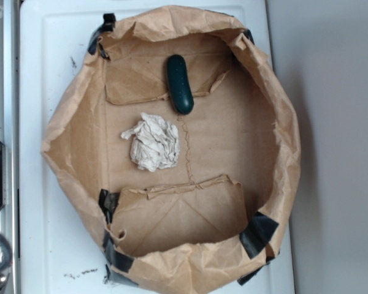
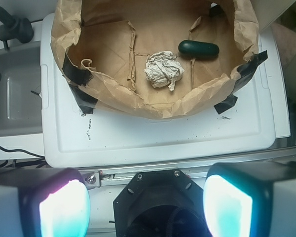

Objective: Grab the white paper.

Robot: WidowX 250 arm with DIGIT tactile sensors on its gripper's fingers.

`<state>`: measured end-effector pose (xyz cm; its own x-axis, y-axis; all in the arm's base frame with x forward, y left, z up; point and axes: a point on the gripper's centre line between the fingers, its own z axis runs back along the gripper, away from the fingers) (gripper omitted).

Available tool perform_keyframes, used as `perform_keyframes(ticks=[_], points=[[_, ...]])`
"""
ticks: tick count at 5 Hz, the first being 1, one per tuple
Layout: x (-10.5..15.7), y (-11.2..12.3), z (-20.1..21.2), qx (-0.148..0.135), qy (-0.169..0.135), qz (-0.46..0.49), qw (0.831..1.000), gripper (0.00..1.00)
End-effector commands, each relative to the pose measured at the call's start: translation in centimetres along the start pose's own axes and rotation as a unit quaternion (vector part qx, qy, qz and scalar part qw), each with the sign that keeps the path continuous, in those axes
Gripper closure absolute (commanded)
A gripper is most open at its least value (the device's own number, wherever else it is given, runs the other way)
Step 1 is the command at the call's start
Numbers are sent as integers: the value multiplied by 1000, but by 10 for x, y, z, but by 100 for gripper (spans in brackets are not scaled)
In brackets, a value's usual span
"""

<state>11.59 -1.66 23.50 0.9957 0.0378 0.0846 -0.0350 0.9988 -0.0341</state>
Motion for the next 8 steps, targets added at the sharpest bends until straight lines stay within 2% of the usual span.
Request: perform_keyframes(ticks=[1,2,3,6,7,8], points=[[0,0,0,0,0,0,1000,0],[33,-19,-13,-6,9,20,1000,0],[60,-16,-22,3,15,66,998,0],[60,-16,-22,3,15,66,998,0],[92,23,-59,-3,-1,113,994,0],[113,48,-100,-1,-14,133,991,0]])
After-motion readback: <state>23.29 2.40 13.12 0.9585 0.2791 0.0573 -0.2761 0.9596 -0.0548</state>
